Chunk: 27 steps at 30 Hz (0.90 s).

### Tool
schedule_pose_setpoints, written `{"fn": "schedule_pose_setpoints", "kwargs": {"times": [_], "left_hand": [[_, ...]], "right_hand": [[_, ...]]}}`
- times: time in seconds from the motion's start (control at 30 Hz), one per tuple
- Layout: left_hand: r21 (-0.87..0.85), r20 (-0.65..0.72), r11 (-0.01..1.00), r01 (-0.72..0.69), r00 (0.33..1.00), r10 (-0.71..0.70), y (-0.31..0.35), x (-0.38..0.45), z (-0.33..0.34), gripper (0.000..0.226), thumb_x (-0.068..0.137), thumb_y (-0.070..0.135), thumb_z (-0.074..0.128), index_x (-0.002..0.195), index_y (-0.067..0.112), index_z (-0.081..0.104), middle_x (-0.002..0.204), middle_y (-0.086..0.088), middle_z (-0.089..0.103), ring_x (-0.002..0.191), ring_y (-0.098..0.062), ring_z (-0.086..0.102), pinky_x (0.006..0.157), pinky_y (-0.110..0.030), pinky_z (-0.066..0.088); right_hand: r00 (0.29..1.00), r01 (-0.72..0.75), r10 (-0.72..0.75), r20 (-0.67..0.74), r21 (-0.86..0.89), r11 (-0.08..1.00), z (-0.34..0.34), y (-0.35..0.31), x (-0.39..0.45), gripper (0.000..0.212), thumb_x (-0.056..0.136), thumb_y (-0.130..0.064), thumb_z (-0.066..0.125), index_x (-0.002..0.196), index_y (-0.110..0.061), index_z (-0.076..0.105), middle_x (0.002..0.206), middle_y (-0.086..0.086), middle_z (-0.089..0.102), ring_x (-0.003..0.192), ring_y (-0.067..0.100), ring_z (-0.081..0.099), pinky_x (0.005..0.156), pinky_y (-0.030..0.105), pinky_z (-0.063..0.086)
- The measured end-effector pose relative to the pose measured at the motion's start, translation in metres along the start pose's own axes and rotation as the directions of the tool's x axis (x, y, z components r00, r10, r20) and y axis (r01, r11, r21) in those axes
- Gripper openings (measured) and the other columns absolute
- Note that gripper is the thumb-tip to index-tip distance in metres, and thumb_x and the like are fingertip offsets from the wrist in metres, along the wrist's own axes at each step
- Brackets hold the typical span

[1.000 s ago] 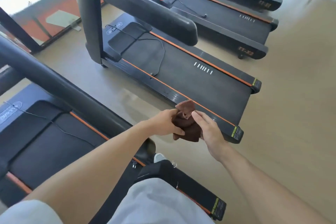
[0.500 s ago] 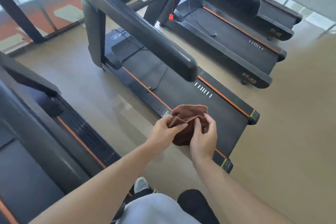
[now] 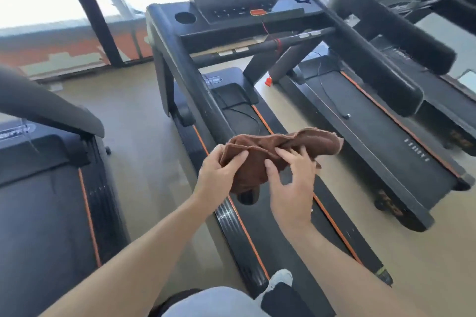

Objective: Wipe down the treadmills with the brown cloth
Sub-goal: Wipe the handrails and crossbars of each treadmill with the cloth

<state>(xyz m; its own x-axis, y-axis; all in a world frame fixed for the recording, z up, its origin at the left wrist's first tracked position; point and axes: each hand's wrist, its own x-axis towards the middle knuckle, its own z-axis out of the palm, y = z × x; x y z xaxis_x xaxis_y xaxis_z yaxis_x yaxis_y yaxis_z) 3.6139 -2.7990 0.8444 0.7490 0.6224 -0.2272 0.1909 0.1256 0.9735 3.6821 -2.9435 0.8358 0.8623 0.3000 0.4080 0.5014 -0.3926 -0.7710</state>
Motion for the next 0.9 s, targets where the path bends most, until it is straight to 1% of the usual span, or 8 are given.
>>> {"fn": "schedule_pose_setpoints", "kwargs": {"times": [0.07,0.13,0.2,0.33,0.43,0.6,0.8,0.9], "left_hand": [[0.054,-0.331,0.989,0.141,0.937,-0.116,-0.014,0.011,0.011,0.041,0.085,0.040,0.080,0.110,0.013,0.060,0.107,-0.011,0.070,0.106,-0.028,0.066,0.083,-0.022,0.050],[0.123,-0.575,0.936,0.330,0.792,-0.204,-0.026,0.015,0.020,0.069,0.090,0.038,0.077,0.146,0.017,0.043,0.145,-0.013,0.053,0.138,-0.030,0.048,0.110,-0.033,0.039],[0.121,-0.534,0.903,0.412,0.794,-0.291,-0.031,0.019,0.038,0.075,0.100,0.038,0.063,0.162,0.023,0.023,0.163,-0.009,0.032,0.150,-0.027,0.032,0.123,-0.039,0.023],[-0.003,-0.385,0.877,0.481,0.808,-0.445,-0.035,0.053,0.073,0.076,0.098,0.064,0.044,0.159,0.048,0.002,0.163,-0.007,0.034,0.144,-0.031,0.043,0.122,-0.041,0.029],[-0.082,-0.406,0.862,0.501,0.773,-0.487,-0.042,0.078,0.065,0.084,0.084,0.072,0.042,0.157,0.053,0.006,0.156,-0.003,0.047,0.140,-0.028,0.049,0.120,-0.043,0.034],[-0.076,-0.542,0.911,0.406,0.750,-0.379,-0.029,0.132,0.049,0.055,0.109,0.042,0.041,0.161,0.041,0.021,0.154,-0.003,0.049,0.139,-0.029,0.049,0.120,-0.042,0.032],[-0.041,-0.609,0.903,0.427,0.706,-0.361,-0.003,0.213,0.018,0.051,0.110,0.039,0.037,0.160,0.034,0.027,0.152,-0.013,0.050,0.137,-0.032,0.048,0.114,-0.034,0.034],[-0.033,-0.613,0.887,0.461,0.691,-0.382,0.010,0.255,0.002,0.052,0.109,0.047,0.034,0.159,0.035,0.027,0.150,-0.014,0.051,0.135,-0.035,0.050,0.116,-0.041,0.036]], "right_hand": [[0.945,-0.048,0.060,0.323,-0.047,0.998,0.006,0.024,0.029,0.043,0.095,-0.050,0.063,0.135,-0.036,0.061,0.134,-0.025,0.056,0.137,0.002,0.042,0.120,0.052,0.030],[0.771,-0.173,0.220,0.598,-0.135,0.976,0.015,0.042,0.055,0.068,0.097,-0.058,0.057,0.157,-0.037,0.034,0.152,-0.015,0.049,0.141,0.008,0.042,0.120,0.045,0.032],[0.519,-0.313,0.371,0.770,-0.233,0.921,0.029,0.051,0.081,0.079,0.100,-0.063,0.049,0.164,-0.036,0.012,0.162,-0.008,0.039,0.146,0.018,0.040,0.115,0.036,0.035],[0.210,-0.527,0.338,0.917,-0.185,0.830,0.077,0.073,0.113,0.064,0.096,-0.061,0.056,0.154,-0.040,0.039,0.146,-0.001,0.059,0.123,0.015,0.061,0.091,0.014,0.050],[0.191,-0.558,0.266,0.945,-0.119,0.822,0.102,0.083,0.132,0.076,0.078,-0.069,0.066,0.147,-0.045,0.046,0.141,-0.003,0.061,0.125,0.014,0.061,0.110,0.038,0.049],[0.207,-0.587,0.221,0.953,-0.060,0.808,0.147,0.069,0.177,0.071,0.095,-0.048,0.066,0.157,-0.043,0.031,0.140,-0.007,0.063,0.124,0.013,0.063,0.110,0.042,0.050],[0.210,-0.624,0.232,0.950,-0.052,0.780,0.221,0.052,0.234,0.084,0.081,-0.052,0.069,0.155,-0.045,0.030,0.134,-0.002,0.066,0.118,0.022,0.067,0.103,0.051,0.054],[0.173,-0.629,0.272,0.947,-0.107,0.770,0.256,0.046,0.266,0.073,0.093,-0.051,0.066,0.156,-0.037,0.032,0.137,0.003,0.063,0.117,0.023,0.066,0.101,0.050,0.056]]}}
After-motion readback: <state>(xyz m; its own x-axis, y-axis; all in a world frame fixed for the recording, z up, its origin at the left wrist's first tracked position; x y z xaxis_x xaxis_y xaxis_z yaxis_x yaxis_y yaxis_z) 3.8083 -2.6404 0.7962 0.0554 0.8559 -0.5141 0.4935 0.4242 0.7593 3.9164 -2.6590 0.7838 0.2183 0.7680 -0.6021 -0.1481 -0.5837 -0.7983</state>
